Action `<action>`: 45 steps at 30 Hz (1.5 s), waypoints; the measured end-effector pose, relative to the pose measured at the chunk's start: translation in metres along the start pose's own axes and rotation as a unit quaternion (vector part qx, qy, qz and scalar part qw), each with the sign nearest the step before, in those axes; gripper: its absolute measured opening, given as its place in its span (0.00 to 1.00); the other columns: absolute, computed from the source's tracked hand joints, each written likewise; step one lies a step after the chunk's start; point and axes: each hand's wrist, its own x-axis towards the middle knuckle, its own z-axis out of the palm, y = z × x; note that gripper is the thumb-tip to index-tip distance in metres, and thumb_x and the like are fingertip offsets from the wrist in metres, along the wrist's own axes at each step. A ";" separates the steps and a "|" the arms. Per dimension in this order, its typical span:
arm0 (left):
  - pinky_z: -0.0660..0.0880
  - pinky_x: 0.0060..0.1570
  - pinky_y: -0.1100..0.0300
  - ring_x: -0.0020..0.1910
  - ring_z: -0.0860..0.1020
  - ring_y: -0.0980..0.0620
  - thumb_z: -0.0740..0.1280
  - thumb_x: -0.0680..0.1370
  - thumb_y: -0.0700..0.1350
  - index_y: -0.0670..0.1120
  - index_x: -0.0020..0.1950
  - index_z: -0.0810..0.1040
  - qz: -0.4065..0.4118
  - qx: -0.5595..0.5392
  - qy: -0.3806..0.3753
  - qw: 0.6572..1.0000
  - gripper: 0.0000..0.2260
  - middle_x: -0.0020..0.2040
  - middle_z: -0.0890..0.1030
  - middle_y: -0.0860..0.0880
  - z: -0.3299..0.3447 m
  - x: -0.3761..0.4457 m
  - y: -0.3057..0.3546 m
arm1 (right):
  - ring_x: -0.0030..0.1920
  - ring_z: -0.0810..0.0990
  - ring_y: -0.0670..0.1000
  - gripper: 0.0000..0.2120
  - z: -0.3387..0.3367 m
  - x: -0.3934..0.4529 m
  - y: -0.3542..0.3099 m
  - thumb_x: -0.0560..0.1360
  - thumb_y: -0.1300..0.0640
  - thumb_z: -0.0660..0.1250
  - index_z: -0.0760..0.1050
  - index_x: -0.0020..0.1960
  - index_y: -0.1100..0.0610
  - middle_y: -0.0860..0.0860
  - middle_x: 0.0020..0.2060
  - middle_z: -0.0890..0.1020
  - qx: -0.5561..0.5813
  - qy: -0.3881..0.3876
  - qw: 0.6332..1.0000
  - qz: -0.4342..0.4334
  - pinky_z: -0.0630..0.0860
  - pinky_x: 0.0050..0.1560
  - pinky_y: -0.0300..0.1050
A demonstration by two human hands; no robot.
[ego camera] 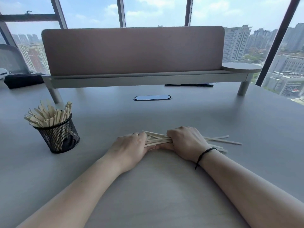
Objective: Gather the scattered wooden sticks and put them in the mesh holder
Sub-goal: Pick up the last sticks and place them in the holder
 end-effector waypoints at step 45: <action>0.59 0.22 0.62 0.19 0.60 0.51 0.66 0.74 0.63 0.44 0.34 0.59 -0.102 -0.658 0.337 0.666 0.27 0.25 0.64 0.47 -0.040 -0.013 -0.025 | 0.24 0.58 0.51 0.30 -0.091 0.018 -0.028 0.80 0.46 0.63 0.58 0.27 0.60 0.52 0.23 0.60 0.521 0.290 0.793 0.122 0.55 0.28 0.42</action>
